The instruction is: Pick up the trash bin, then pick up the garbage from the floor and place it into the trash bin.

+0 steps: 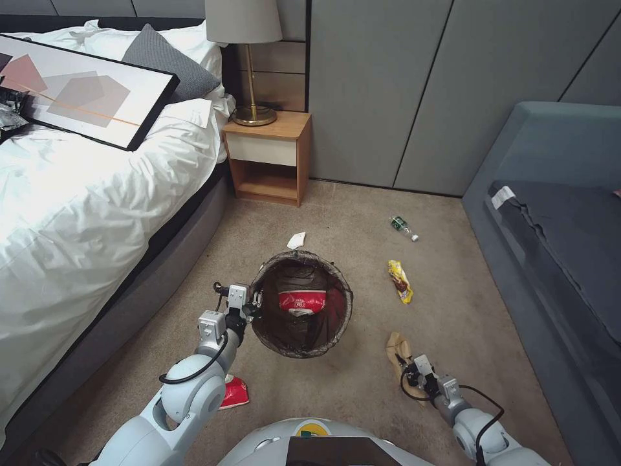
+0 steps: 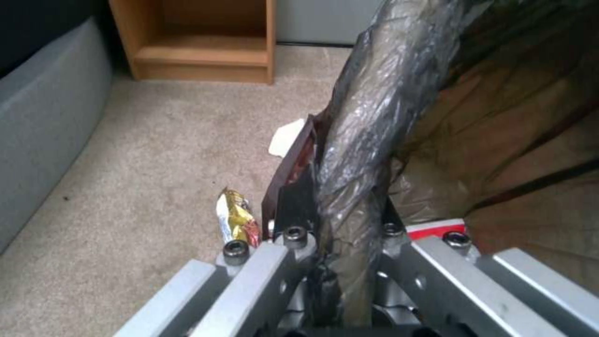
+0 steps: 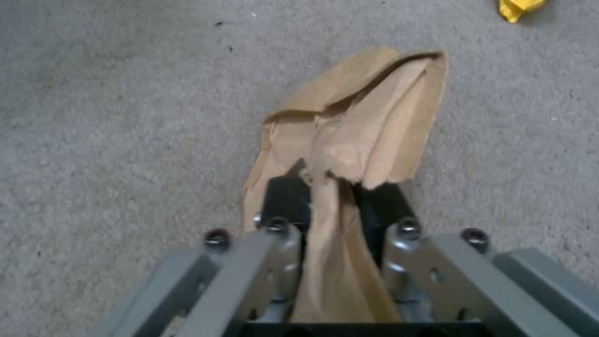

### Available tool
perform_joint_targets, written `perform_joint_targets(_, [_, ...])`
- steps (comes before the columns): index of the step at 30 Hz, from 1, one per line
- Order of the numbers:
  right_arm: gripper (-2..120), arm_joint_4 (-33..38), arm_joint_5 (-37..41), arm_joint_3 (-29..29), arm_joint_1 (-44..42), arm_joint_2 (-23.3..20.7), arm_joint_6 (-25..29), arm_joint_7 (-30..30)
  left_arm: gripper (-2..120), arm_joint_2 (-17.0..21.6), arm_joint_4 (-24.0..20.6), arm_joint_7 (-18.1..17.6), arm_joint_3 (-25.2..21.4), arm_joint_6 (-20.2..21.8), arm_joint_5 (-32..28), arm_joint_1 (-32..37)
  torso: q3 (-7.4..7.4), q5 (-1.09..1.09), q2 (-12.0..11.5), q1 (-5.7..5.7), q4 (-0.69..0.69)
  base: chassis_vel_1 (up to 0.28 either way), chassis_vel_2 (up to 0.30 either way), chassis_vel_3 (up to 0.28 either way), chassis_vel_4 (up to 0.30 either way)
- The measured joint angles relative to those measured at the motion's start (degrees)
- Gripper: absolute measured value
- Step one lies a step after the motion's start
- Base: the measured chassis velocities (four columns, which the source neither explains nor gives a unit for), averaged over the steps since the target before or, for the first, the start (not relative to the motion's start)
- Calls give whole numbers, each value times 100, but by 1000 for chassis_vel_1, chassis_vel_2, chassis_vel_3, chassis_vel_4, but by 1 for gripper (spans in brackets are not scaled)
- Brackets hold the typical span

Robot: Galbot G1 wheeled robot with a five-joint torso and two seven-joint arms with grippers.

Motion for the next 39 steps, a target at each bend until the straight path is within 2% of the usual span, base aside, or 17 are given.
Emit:
perform_joint_targets(4, [2, 10, -7, -3, 8, 4, -1, 15, 3, -3, -1, 0, -8, -1, 2, 5, 0, 1, 0, 0, 1, 0, 0, 0, 0])
perform_joint_targets(24, [2, 200, 16, 161, -4, -16, -9, 214, 3, -31, 35, 0, 45, -2, 9, -35, 0, 1, 0, 0, 0, 0, 0, 0, 0])
perform_joint_targets(32, [2, 921, 287, 639, -87, -132, -31, 538, 3, -8, 5, 0, 102, 1, 4, -8, 0, 1, 0, 0, 0, 0, 0, 0, 0])
perform_joint_targets(34, [2, 1430, 381, 993, -78, -184, 49, 785, 3, 3, -35, 2, 156, 16, 5, 20, 0, 1, 0, 0, 1, 0, 0, 0, 0])
perform_joint_targets(35, [2, 1430, 381, 993, -78, -184, 49, 785, 3, 3, -35, 2, 156, 16, 5, 20, 0, 1, 0, 0, 1, 0, 0, 0, 0])
perform_joint_targets(38, [2, 2234, 485, 1433, 69, -198, 66, 1184, 3, 69, -80, 5, 203, 50, -7, 38, 0, 1, 0, 0, 0, 0, 0, 0, 0])
perform_joint_targets(39, [2, 2234, 485, 1433, 69, -198, 66, 1184, 3, 69, -80, 5, 203, 50, -7, 38, 0, 1, 0, 0, 0, 0, 0, 0, 0])
